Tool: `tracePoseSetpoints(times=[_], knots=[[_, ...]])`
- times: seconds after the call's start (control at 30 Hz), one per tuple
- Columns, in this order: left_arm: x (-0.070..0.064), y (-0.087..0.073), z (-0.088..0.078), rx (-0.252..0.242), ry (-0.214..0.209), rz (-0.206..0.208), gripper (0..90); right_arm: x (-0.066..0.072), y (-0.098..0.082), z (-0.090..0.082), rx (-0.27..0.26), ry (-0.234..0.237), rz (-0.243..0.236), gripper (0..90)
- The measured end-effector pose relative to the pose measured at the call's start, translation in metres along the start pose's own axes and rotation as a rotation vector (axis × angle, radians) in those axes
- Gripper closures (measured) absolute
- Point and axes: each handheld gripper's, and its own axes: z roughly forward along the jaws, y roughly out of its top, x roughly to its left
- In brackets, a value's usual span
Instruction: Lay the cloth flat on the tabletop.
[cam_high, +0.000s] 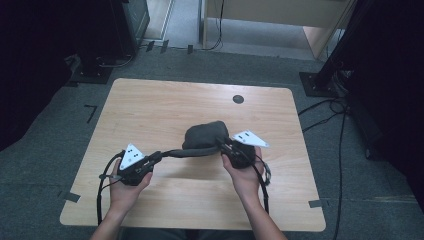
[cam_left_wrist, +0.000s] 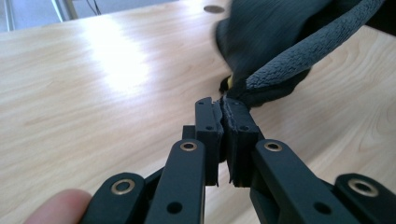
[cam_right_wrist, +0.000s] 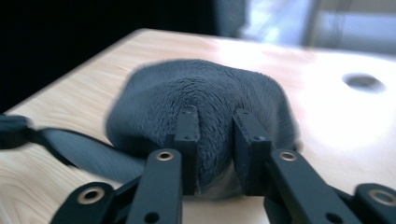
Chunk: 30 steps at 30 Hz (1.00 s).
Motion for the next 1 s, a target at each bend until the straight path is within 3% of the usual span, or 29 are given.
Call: tracePoseSetpoints(times=[0.1, 0.13, 0.17, 0.23, 0.27, 0.33, 0.4, 0.43, 0.47, 0.5, 0.53, 0.57, 0.6, 0.63, 0.67, 0.7, 0.73, 0.77, 0.8, 0.87, 0.93, 0.97, 1.0], knots=[[-0.001, -0.014, 0.004, 0.053, -0.001, 0.011, 86.2, -0.009, -0.025, -0.009, 0.085, -0.106, 0.014, 61.2], [-0.001, -0.014, 0.004, 0.053, -0.001, 0.011, 86.1, -0.009, -0.025, -0.009, 0.085, -0.106, 0.014, 61.2], [0.001, -0.02, 0.007, 0.079, -0.019, 0.002, 86.1, -0.019, -0.039, -0.012, 0.105, -0.179, 0.012, 54.7], [0.003, -0.026, 0.009, 0.087, -0.005, -0.006, 85.9, -0.025, -0.041, -0.017, 0.073, -0.186, 0.037, 51.3], [0.005, -0.027, 0.01, 0.089, 0.009, -0.015, 85.9, -0.024, -0.038, -0.019, 0.037, -0.181, 0.029, 51.0], [0.009, -0.028, 0.01, 0.08, 0.019, -0.042, 85.9, -0.016, -0.027, -0.021, -0.011, -0.247, -0.025, 49.6], [0.011, -0.028, 0.009, 0.079, 0.016, -0.052, 85.8, -0.013, -0.022, -0.022, -0.03, -0.251, -0.036, 48.5], [0.012, -0.029, 0.009, 0.074, 0.014, -0.058, 85.8, -0.003, -0.003, -0.019, -0.06, -0.187, -0.057, 43.8], [0.012, -0.029, 0.009, 0.071, 0.012, -0.063, 85.7, 0.001, 0.004, -0.016, -0.051, -0.144, -0.077, 41.2], [0.012, -0.029, 0.009, 0.071, 0.012, -0.063, 85.7, 0.001, 0.004, -0.016, -0.051, -0.144, -0.077, 41.2], [0.013, -0.03, 0.01, 0.07, 0.005, -0.068, 85.7, 0.012, 0.019, 0.007, 0.066, -0.007, -0.167, 33.9], [0.013, -0.03, 0.01, 0.07, 0.005, -0.068, 85.7, 0.012, 0.019, 0.007, 0.066, -0.007, -0.167, 33.9], [0.014, -0.03, 0.01, 0.07, 0.006, -0.069, 85.7, 0.015, 0.019, 0.033, 0.156, 0.026, -0.189, 33.5], [0.015, -0.031, 0.009, 0.068, 0.003, -0.078, 85.7, 0.013, 0.016, 0.044, 0.198, 0.017, -0.182, 36.8], [0.015, -0.032, 0.009, 0.07, 0.007, -0.078, 85.8, 0.011, 0.013, 0.052, 0.223, 0.018, -0.181, 43.5], [0.016, -0.032, 0.008, 0.074, 0.017, -0.071, 85.9, 0.008, 0.009, 0.058, 0.249, 0.008, -0.19, 55.6], [0.017, -0.033, 0.007, 0.075, 0.026, -0.074, 86.0, 0.006, 0.005, 0.061, 0.251, -0.01, -0.195, 67.7], [0.017, -0.033, 0.007, 0.075, 0.026, -0.074, 86.1, 0.006, 0.005, 0.061, 0.251, -0.01, -0.195, 67.7], [0.019, -0.033, 0.005, 0.07, 0.038, -0.075, 86.1, -0.004, 0.002, 0.056, 0.197, 0.027, -0.13, 81.6], [0.029, -0.031, -0.001, 0.042, 0.081, -0.11, 86.2, -0.012, 0.004, 0.049, 0.147, 0.036, -0.084, 84.6], [0.032, -0.029, -0.004, 0.031, 0.093, -0.117, 86.3, -0.021, 0.01, 0.038, 0.071, 0.039, -0.055, 85.0], [0.04, -0.023, -0.014, -0.024, 0.131, -0.136, 86.3, -0.025, 0.015, 0.029, 0.016, 0.04, -0.036, 85.1], [0.04, -0.023, -0.014, -0.024, 0.131, -0.136, 86.3, -0.025, 0.015, 0.029, 0.016, 0.04, -0.036, 85.1]])
